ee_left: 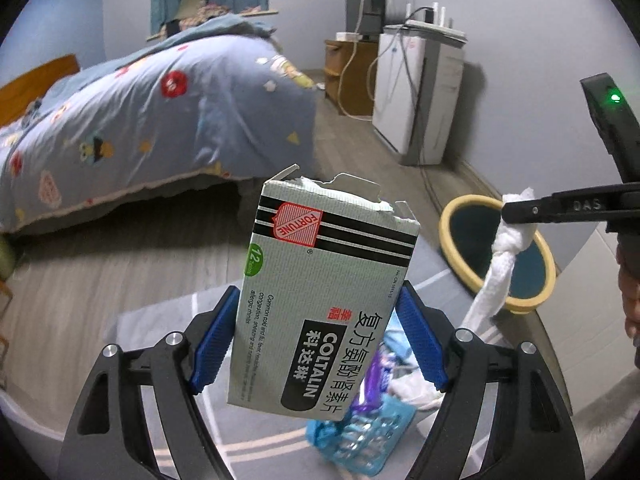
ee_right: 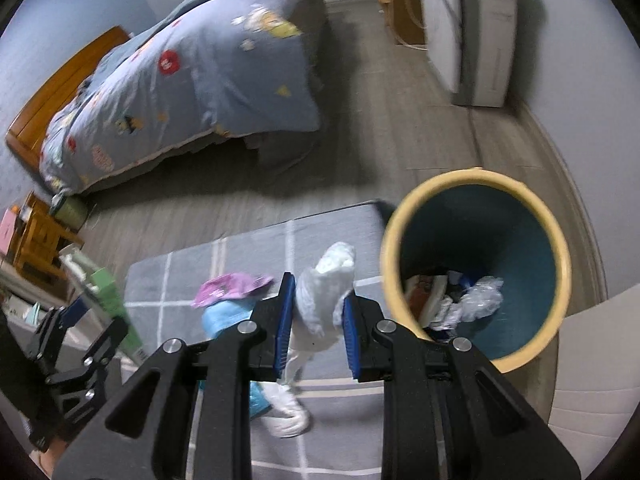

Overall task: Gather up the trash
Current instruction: 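Carry the box and tissue over the bin and open both grippers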

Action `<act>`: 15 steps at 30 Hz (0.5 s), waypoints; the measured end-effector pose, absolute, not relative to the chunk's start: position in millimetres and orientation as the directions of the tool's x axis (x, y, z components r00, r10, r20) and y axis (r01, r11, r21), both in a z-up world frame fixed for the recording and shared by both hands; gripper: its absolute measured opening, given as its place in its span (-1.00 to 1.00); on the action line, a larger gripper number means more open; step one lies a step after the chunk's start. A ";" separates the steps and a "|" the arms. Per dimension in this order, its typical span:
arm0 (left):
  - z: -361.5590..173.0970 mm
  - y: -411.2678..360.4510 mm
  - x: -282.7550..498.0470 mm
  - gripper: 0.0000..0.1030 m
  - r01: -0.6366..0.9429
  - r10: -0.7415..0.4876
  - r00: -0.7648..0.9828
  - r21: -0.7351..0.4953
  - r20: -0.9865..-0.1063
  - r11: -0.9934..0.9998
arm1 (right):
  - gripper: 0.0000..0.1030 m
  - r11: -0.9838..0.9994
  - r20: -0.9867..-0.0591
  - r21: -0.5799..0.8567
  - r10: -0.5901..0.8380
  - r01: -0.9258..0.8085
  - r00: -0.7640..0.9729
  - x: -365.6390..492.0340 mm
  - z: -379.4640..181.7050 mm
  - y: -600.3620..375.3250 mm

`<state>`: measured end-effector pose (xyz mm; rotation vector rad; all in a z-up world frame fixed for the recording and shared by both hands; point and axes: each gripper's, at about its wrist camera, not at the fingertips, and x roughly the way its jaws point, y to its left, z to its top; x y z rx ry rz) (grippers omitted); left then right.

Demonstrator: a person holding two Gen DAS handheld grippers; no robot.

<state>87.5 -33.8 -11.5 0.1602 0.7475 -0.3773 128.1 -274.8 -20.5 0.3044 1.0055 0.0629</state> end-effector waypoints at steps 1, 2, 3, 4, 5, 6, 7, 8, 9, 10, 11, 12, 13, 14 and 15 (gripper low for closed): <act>-11.6 -37.1 86.1 0.52 0.399 -0.286 0.670 0.007 -0.685 0.917 | -0.58 0.954 -0.821 0.281 0.183 0.103 0.542 128.1 -21.6 -283.6; -10.0 -42.1 85.7 0.52 0.407 -0.295 0.670 0.005 -0.682 0.914 | -0.58 0.953 -0.821 0.279 0.175 0.115 0.543 128.0 -22.5 -289.8; -8.4 -47.1 85.7 0.52 0.415 -0.303 0.669 0.002 -0.678 0.910 | -0.58 0.953 -0.823 0.277 0.166 0.127 0.543 128.0 -23.9 -296.6; -6.5 -53.8 85.8 0.52 0.425 -0.313 0.669 0.001 -0.674 0.905 | -0.58 0.950 -0.823 0.279 0.161 0.142 0.545 128.1 -24.7 -305.2; -5.4 -59.1 84.8 0.52 0.432 -0.319 0.669 0.002 -0.671 0.902 | -0.58 0.947 -0.821 0.282 0.157 0.152 0.549 127.9 -25.2 -312.0; -4.3 -64.5 84.6 0.52 0.439 -0.325 0.668 0.002 -0.669 0.898 | -0.58 0.946 -0.820 0.281 0.149 0.163 0.553 127.6 -25.6 -318.6; -3.4 -71.7 84.3 0.52 0.449 -0.333 0.667 0.003 -0.667 0.893 | -0.58 0.944 -0.821 0.279 0.139 0.177 0.553 127.6 -26.3 -326.1; -2.8 -76.8 84.0 0.52 0.457 -0.339 0.666 0.005 -0.665 0.890 | -0.58 0.941 -0.820 0.281 0.133 0.190 0.556 127.5 -26.7 -333.9; -2.3 -84.4 83.7 0.52 0.468 -0.346 0.664 0.008 -0.663 0.884 | -0.58 0.939 -0.819 0.282 0.129 0.196 0.558 127.1 -27.1 -338.4; -2.2 -88.7 83.9 0.52 0.474 -0.349 0.662 0.011 -0.663 0.880 | -0.58 0.937 -0.820 0.281 0.123 0.208 0.559 126.5 -28.1 -344.8; -2.1 -95.6 83.6 0.52 0.484 -0.354 0.661 0.016 -0.662 0.875 | -0.58 0.934 -0.821 0.284 0.118 0.219 0.558 126.0 -29.4 -352.8; -2.3 -99.8 82.9 0.52 0.491 -0.357 0.659 0.018 -0.662 0.871 | -0.58 0.931 -0.821 0.286 0.116 0.226 0.559 125.1 -30.5 -357.2; -3.0 -106.9 82.4 0.52 0.500 -0.363 0.655 0.020 -0.662 0.866 | -0.58 0.929 -0.821 0.286 0.111 0.236 0.560 124.0 -31.8 -363.7; -3.8 -111.3 82.5 0.52 0.507 -0.367 0.652 0.021 -0.664 0.862 | -0.58 0.927 -0.822 0.285 0.106 0.243 0.560 122.7 -33.2 -369.1; -4.7 -116.0 82.5 0.52 0.513 -0.370 0.648 0.022 -0.665 0.858 | -0.58 0.925 -0.822 0.284 0.101 0.250 0.560 121.6 -34.8 -374.2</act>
